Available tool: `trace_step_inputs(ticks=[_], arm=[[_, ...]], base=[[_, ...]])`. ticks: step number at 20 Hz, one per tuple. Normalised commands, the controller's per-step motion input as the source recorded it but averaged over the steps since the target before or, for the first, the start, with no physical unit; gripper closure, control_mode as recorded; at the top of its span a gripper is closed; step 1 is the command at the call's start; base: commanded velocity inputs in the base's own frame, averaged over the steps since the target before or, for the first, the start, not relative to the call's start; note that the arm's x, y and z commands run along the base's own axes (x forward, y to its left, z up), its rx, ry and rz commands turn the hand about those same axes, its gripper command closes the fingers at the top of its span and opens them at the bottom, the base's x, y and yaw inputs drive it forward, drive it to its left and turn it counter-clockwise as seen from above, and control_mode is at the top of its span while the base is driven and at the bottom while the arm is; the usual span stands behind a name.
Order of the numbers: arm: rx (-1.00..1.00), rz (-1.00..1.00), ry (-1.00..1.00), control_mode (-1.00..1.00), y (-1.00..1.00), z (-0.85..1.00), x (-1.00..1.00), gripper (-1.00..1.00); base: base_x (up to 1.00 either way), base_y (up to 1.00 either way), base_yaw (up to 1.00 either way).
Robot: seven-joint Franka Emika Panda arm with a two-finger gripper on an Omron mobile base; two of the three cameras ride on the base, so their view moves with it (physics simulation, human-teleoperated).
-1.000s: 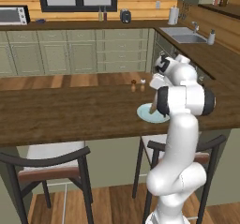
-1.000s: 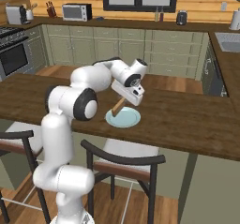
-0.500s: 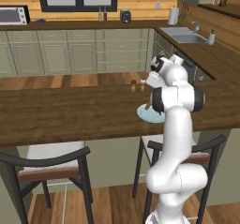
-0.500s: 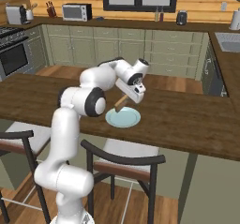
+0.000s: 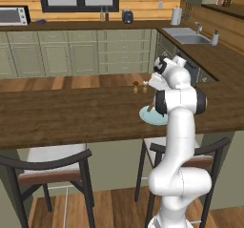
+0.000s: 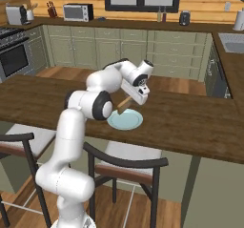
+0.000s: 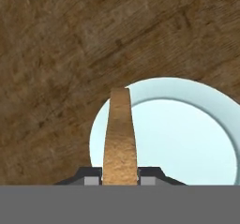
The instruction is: Start the toaster. Once the lever pops up, take the bread to the plate on the dining counter.
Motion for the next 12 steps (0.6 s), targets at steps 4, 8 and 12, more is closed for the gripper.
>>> trace_step_inputs(ticks=[4,8,12], arm=[[0.0,0.0,0.02,-1.0,0.17,-0.32,0.0,-1.0],[0.0,0.0,0.03,-1.0,0.15,-0.35,0.0,-1.0],[0.0,0.0,0.03,-1.0,0.01,-0.18,0.0,-1.0]], base=[[0.0,0.0,0.0],[0.0,0.0,0.0],[0.0,0.0,0.0]])
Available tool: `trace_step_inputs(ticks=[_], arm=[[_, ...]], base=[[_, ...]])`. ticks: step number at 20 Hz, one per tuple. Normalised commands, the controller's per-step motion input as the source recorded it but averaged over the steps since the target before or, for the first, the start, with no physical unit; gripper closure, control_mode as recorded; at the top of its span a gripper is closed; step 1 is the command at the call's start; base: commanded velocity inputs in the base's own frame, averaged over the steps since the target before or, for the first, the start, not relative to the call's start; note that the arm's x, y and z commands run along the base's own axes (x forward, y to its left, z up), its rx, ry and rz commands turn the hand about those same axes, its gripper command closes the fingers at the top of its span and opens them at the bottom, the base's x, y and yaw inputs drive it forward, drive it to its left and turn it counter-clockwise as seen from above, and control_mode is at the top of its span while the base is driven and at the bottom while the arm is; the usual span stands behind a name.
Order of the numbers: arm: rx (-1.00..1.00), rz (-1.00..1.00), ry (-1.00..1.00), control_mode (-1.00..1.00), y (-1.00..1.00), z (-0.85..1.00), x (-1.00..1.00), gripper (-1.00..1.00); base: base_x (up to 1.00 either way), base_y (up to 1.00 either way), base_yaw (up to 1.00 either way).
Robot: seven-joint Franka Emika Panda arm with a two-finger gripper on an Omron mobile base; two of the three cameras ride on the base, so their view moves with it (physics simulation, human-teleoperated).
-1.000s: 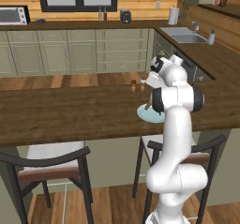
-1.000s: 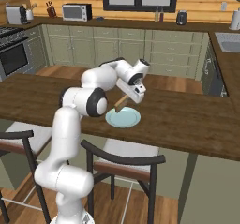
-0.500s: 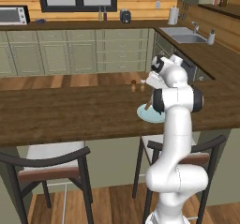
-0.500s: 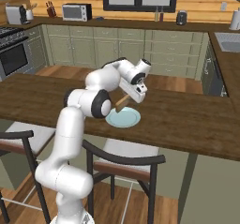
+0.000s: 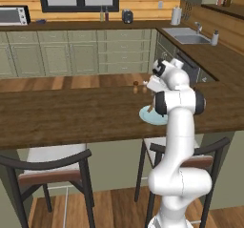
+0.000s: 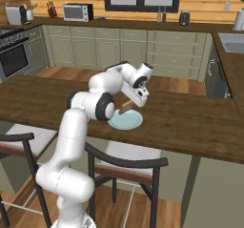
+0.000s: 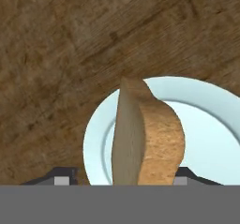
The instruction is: Start the toaster. Once the lever pops up, take the bread to the plate on the dining counter.
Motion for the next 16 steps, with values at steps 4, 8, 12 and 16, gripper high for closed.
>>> trace_step_inputs(ticks=[4,8,12,16], arm=[[0.0,0.0,0.08,-1.0,0.0,-0.15,0.0,-1.0],[0.0,0.0,0.08,-1.0,0.0,-0.07,-0.05,-1.0],[0.0,0.0,0.12,-1.0,0.01,0.0,-0.14,-1.0],[-0.03,-0.02,0.15,-1.0,-0.02,-0.11,-0.42,-1.0]], base=[[0.0,0.0,0.0],[0.0,0.0,0.0],[0.0,0.0,0.0],[0.0,0.0,0.0]])
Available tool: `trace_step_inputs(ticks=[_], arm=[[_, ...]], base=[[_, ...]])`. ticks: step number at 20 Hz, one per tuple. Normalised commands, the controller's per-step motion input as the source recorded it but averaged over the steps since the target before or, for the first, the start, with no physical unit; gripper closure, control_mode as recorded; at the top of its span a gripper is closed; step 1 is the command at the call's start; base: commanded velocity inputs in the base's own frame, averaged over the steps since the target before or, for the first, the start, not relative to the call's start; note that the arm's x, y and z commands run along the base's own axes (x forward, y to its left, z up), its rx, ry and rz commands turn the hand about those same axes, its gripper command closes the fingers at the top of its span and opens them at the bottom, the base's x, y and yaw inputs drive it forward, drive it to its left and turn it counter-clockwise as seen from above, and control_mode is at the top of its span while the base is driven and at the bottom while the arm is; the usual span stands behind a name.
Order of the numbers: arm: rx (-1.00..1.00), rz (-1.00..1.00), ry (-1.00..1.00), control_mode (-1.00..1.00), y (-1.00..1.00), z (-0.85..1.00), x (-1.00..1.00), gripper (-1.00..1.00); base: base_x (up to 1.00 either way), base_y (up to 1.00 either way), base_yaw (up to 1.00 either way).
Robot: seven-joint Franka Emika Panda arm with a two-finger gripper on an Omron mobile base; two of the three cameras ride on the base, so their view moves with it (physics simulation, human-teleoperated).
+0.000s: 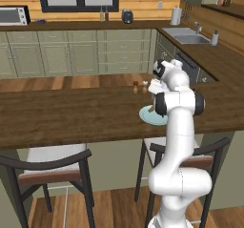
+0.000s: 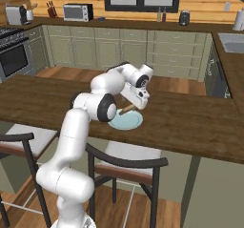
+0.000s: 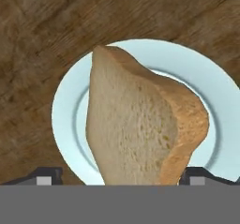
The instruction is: Start the toaster. Once the lever pops up, take the bread to the plate on the dining counter.
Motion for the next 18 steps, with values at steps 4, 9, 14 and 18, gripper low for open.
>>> trace_step_inputs(ticks=[4,9,14,18], arm=[[-0.04,-0.04,0.12,-1.0,-0.04,-0.33,-0.61,-1.0],[-0.06,-0.04,0.09,-1.0,-0.06,-0.47,-0.6,-1.0],[-0.05,0.0,0.02,-1.0,-0.02,-0.08,-0.38,-1.0],[0.0,0.0,-0.01,-1.0,0.0,0.34,-0.4,-1.0]], base=[[0.0,0.0,0.0],[0.0,0.0,0.0],[0.0,0.0,0.0],[0.0,0.0,0.0]])
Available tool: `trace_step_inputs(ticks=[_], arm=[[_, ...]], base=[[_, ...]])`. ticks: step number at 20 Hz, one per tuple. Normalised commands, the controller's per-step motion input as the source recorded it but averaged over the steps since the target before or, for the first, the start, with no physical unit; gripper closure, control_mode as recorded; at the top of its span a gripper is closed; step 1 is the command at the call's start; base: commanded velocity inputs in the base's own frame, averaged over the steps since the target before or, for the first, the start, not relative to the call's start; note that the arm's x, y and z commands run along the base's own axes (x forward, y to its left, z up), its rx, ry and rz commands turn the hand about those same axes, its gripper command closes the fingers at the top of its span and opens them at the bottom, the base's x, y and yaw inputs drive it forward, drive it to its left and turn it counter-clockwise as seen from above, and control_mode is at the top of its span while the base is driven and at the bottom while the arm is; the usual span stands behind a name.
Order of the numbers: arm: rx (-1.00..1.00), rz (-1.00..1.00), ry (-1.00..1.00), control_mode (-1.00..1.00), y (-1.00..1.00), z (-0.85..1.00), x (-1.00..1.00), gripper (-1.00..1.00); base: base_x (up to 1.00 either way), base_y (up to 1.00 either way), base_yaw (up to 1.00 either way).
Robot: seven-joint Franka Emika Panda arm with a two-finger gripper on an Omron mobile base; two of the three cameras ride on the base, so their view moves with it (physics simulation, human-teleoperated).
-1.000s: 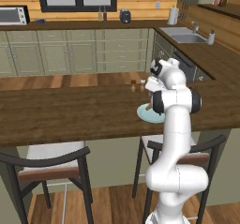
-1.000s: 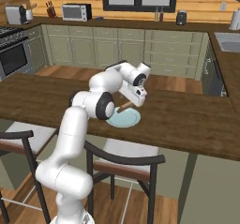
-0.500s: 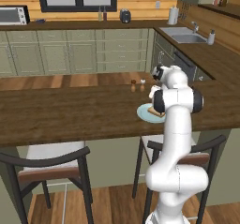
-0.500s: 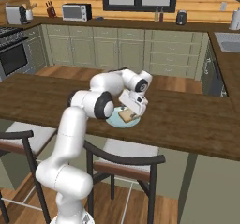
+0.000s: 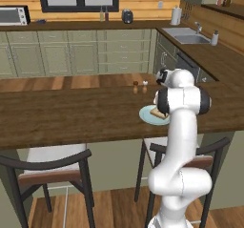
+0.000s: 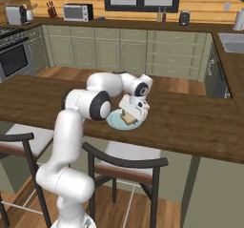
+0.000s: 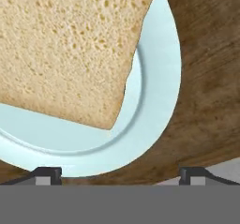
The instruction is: Start the toaster. Once the lever pops up, take the bread to the plate on the dining counter.
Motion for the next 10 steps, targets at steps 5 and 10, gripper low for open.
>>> trace_step_inputs(ticks=[5,10], arm=[[0.0,0.0,-0.13,-1.0,0.04,0.99,-0.33,-1.0],[-0.12,0.04,-0.3,-1.0,0.26,0.72,-0.55,-1.0]], base=[[0.0,0.0,0.0],[0.0,0.0,0.0]])
